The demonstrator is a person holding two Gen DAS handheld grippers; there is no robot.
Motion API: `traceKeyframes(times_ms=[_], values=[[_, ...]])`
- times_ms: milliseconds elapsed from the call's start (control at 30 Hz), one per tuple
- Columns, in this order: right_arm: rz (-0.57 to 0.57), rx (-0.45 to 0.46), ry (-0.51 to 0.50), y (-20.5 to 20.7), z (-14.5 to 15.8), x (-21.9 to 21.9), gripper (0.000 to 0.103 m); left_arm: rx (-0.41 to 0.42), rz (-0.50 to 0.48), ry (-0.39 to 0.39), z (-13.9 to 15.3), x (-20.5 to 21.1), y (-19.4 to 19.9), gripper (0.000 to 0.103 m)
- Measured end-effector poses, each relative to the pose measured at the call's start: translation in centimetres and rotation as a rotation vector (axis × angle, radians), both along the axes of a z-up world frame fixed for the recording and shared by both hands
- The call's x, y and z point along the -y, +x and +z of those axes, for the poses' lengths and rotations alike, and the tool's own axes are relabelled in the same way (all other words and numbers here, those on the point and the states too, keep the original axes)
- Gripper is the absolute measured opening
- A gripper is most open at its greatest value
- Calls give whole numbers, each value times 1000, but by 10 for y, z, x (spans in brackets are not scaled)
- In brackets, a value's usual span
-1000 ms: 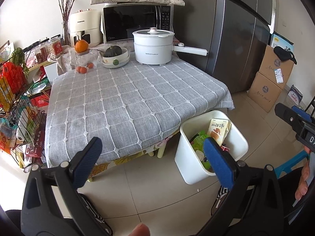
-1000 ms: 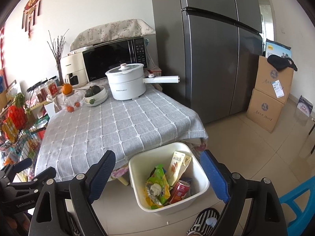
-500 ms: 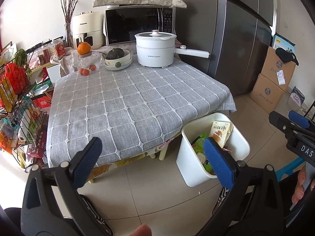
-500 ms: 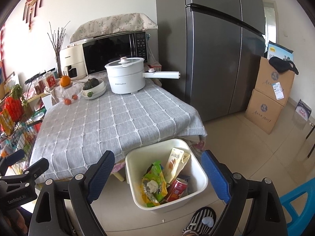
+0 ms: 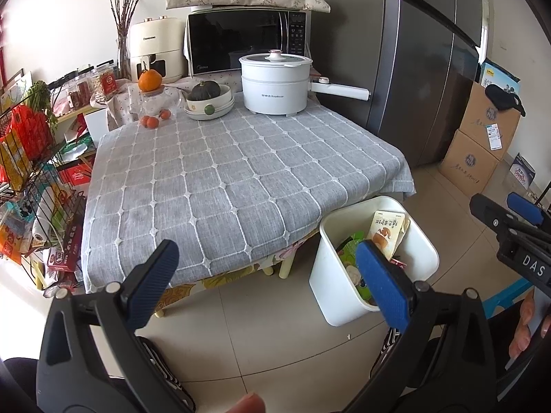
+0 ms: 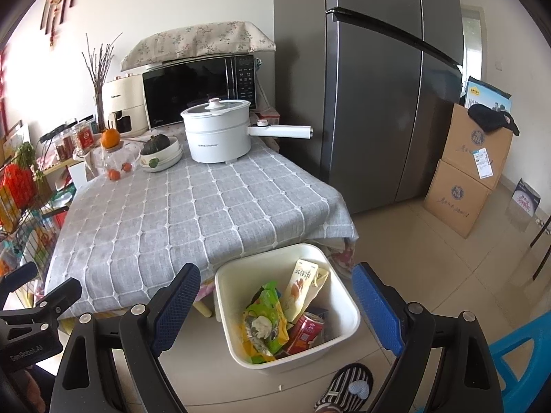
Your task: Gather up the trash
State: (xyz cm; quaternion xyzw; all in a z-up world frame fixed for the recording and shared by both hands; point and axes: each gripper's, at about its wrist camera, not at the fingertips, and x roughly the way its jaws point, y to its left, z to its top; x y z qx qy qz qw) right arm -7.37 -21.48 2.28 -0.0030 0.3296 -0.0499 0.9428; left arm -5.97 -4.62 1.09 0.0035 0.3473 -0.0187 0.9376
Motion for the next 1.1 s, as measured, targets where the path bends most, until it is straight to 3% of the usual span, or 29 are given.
traceKeyframes(times_ms=[800,1100], values=[[3,-8,18,-1,-2,-1,92,-25,-14,-2,-4,-5,0,102],[13,-44,29,3,-12,-5,94,-102,-16,-45,-6,-19,14,102]])
